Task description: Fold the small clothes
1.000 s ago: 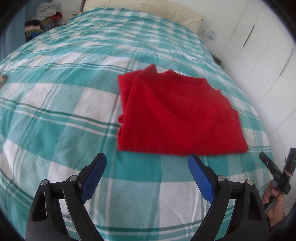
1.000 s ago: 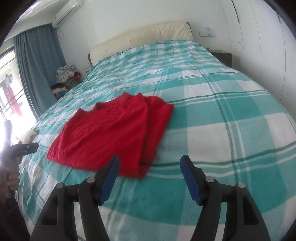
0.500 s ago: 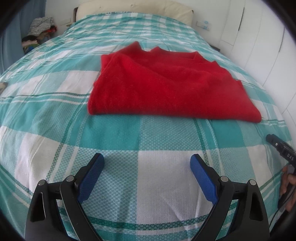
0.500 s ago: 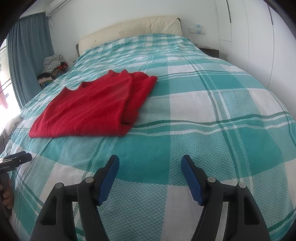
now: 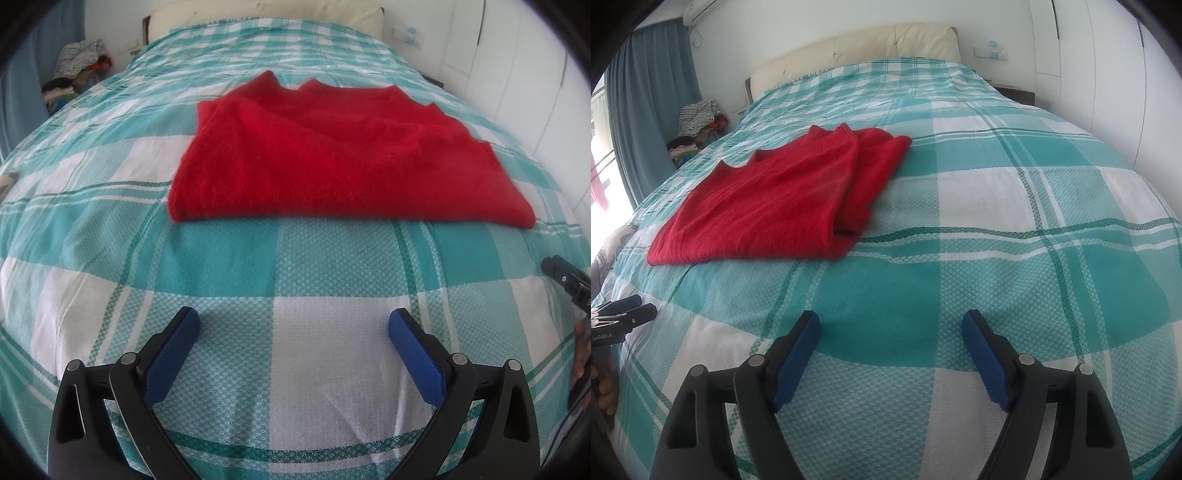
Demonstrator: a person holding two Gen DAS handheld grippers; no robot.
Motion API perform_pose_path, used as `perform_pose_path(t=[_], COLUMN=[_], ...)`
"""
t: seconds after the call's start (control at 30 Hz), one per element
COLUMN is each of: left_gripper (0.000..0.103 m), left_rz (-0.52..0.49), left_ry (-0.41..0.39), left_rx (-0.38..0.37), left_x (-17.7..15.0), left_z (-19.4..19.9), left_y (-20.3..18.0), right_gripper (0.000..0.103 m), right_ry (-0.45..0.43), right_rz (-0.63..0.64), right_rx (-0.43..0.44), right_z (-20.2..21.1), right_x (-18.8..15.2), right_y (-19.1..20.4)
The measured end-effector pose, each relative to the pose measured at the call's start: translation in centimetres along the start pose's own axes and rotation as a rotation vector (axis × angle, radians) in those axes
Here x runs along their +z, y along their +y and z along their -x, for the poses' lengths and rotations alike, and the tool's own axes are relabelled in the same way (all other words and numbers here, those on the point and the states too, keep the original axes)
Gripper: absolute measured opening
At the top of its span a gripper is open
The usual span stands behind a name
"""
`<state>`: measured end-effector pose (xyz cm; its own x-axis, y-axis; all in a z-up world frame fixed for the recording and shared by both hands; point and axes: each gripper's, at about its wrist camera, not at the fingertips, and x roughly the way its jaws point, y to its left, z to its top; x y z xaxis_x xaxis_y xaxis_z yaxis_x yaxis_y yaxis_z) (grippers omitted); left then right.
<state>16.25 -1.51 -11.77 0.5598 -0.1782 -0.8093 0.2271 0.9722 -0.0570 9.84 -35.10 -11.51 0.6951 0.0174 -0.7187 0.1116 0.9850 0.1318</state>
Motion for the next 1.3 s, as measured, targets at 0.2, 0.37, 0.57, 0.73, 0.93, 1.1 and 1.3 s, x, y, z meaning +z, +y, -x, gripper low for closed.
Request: perform_pose_path(t=[0.2, 0.37, 0.57, 0.73, 0.93, 1.1, 1.3], left_gripper=[0.102, 0.102, 0.103, 0.103, 0.103, 0.103, 0.103], left_rz=[-0.006, -0.009, -0.014, -0.015, -0.015, -0.015, -0.018], left_ry=[0.0, 0.004, 0.01, 0.011, 0.011, 0.011, 0.01], left_rx=[0.008, 0.011, 0.018, 0.02, 0.02, 0.02, 0.024], left_x=[-0.05, -0.08, -0.14, -0.12, -0.12, -0.11, -0.11], left_z=[-0.06, -0.14, -0.31, -0.35, -0.34, -0.32, -0.37], left_y=[-0.16, -0.16, -0.27, -0.3, -0.31, -0.32, -0.36], right_gripper=[0.081, 0.081, 0.082, 0.082, 0.082, 0.082, 0.082], right_ry=[0.001, 0.001, 0.001, 0.001, 0.001, 0.001, -0.004], right_rz=[0.001, 0.001, 0.001, 0.001, 0.0, 0.0, 0.004], right_rx=[0.0, 0.0, 0.0, 0.0, 0.0, 0.0, -0.005], right_z=[-0.06, -0.07, -0.06, -0.06, -0.06, -0.08, -0.04], right_x=[0.01, 0.01, 0.01, 0.0, 0.01, 0.01, -0.16], right_y=[0.02, 0.02, 0.03, 0.01, 0.0, -0.02, 0.14])
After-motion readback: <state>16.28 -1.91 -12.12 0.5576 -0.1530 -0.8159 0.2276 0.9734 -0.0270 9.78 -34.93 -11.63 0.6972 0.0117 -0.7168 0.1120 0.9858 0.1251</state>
